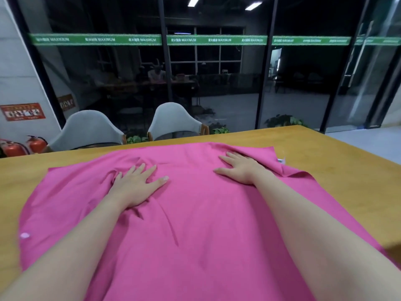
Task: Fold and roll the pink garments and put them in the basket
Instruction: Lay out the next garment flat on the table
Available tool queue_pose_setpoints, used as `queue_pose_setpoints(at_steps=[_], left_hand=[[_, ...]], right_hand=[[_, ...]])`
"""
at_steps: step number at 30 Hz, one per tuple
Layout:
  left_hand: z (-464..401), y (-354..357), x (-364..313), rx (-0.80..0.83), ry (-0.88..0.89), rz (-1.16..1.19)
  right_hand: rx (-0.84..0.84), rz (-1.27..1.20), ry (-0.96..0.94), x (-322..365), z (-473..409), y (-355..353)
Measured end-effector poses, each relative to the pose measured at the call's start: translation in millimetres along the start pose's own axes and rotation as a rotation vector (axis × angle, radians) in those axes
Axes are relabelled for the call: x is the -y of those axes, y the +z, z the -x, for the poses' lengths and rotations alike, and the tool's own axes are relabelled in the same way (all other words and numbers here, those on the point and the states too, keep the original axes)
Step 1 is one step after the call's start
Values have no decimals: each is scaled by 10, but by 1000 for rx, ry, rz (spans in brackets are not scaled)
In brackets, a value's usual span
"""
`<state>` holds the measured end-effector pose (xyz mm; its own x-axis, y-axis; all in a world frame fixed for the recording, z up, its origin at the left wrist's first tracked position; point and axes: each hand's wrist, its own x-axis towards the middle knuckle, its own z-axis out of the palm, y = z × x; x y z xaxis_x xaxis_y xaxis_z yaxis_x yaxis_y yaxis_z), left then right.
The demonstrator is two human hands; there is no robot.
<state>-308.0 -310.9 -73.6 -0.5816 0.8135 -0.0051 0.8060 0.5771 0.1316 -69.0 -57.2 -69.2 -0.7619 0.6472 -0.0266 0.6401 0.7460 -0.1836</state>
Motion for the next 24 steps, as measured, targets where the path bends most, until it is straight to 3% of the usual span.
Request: queue_pose_setpoints(at_steps=[5,9,13,19,24], left_hand=[[-341,1,59,-5,68,15],[-380,44,94,-206,126,133],[-194,-6,36,-215,18,-39],[791,-82,-364,-36,19,67],[1970,24,-460,-30,-66,147]], right_hand=[[-13,-15,8,-128,-321,-60],[-144,25,5,-121,-321,-71],[-180,165,26,111,-6,-139],[-127,0,-203,940,952,-50],[-93,-78,-346,1446,1768,190]])
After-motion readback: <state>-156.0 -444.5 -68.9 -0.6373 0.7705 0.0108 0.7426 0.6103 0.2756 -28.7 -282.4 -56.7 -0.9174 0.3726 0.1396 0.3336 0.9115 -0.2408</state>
